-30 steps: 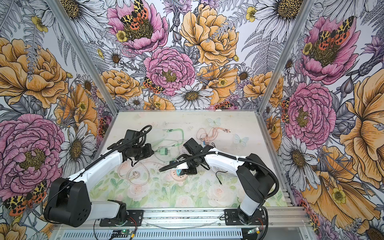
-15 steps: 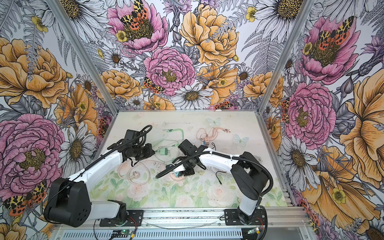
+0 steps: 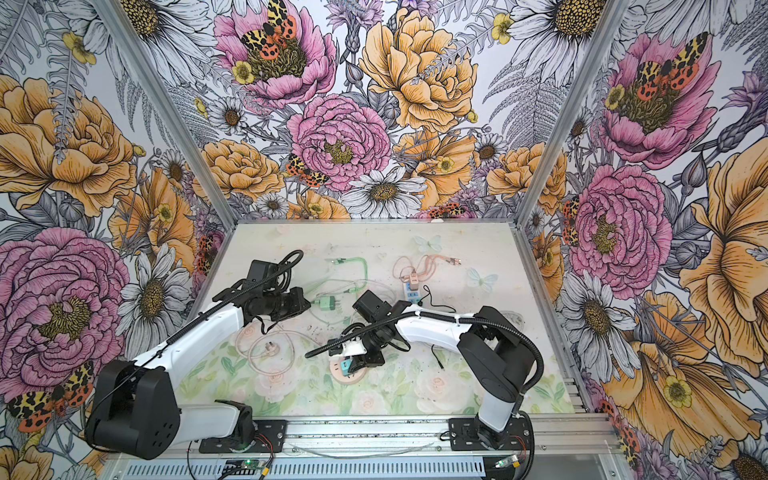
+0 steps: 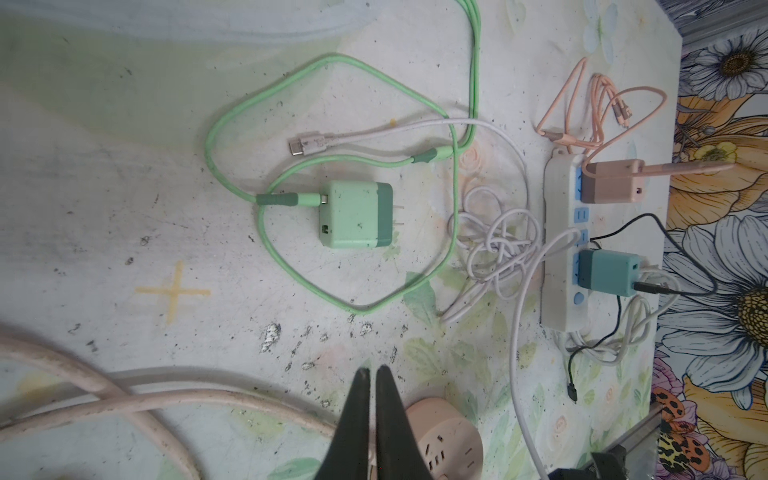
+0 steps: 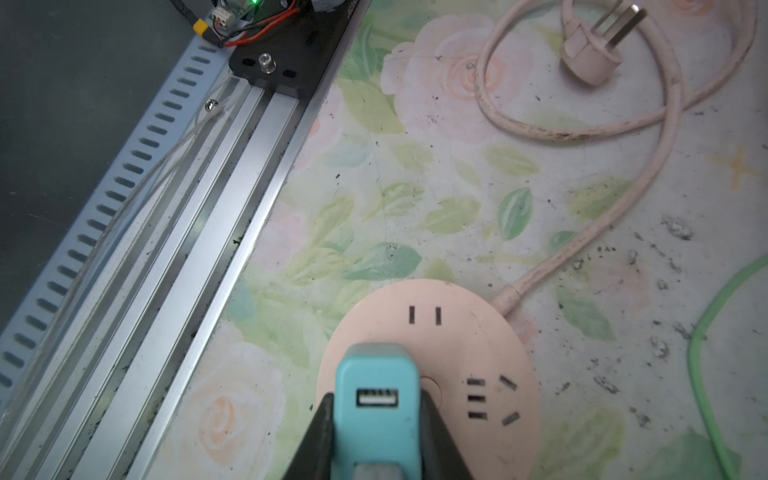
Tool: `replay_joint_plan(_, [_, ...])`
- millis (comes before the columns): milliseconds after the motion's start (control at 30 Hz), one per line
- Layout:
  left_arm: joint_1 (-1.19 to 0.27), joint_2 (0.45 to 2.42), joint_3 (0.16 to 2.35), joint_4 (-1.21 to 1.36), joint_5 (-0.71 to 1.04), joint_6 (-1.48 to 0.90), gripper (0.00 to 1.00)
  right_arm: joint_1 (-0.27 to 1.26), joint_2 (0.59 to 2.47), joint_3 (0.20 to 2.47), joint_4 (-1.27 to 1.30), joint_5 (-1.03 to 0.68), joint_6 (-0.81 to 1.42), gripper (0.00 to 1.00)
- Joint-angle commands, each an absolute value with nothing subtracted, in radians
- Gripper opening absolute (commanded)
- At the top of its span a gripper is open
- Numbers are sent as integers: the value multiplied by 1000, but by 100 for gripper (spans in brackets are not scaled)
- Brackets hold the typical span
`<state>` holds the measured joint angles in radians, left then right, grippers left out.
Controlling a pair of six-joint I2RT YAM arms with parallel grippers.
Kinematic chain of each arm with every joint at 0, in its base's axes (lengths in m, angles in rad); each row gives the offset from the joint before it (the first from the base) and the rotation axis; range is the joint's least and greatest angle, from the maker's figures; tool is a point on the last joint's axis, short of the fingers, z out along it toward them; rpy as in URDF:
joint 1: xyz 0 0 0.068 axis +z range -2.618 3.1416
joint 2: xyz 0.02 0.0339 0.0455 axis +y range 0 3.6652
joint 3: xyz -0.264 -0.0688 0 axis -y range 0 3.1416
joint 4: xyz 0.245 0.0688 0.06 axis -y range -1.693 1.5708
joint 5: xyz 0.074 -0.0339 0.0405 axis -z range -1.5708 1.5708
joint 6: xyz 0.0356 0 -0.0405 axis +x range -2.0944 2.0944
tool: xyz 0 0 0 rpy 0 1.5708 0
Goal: Insert the plug
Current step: 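Press the teal charger down into the round pink socket with the right gripper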
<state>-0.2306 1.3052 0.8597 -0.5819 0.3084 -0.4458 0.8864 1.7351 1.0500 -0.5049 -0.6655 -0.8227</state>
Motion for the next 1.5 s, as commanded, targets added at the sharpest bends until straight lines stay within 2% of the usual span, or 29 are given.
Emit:
replay_joint_plan(0, [-222,1273,844,-557,325,-457,8,921,1823,962,-617,-613,-788,0])
replay_joint_plan(167, [-222,1257,838,-558,320,-463,8,959,1826,931,-542,-517,-762,0])
replay_joint_plan(433, [-222,1243,836,-558,327,-469,8,971,1871,958,-544,-494,-734,0])
replay_joint_plan(500, [-223,1239,833,-560,325,-471,8,977,1874,966,-545,-483,-721,9])
replay_joint_plan(733, [-224,1225,832,-559,326,-474,8,977,1810,940,-534,-457,-737,24])
replay_joint_plan(1067, [-227,1179,827,-560,332,-492,9,976,1722,946,-533,-366,-742,30])
replay_joint_plan(1100, [-228,1178,828,-562,332,-494,9,976,1717,946,-532,-370,-739,33])
replay_joint_plan(1133, [-230,1176,829,-562,332,-493,9,976,1716,948,-533,-373,-738,48])
replay_joint_plan(1167, [-232,1175,831,-563,330,-494,9,976,1718,949,-532,-378,-733,58])
replay_joint_plan(1200, [-235,1177,832,-567,326,-495,10,976,1717,948,-533,-385,-730,61])
replay_joint_plan(1467, [-257,1194,855,-569,308,-500,11,975,1628,917,-483,-406,-683,63])
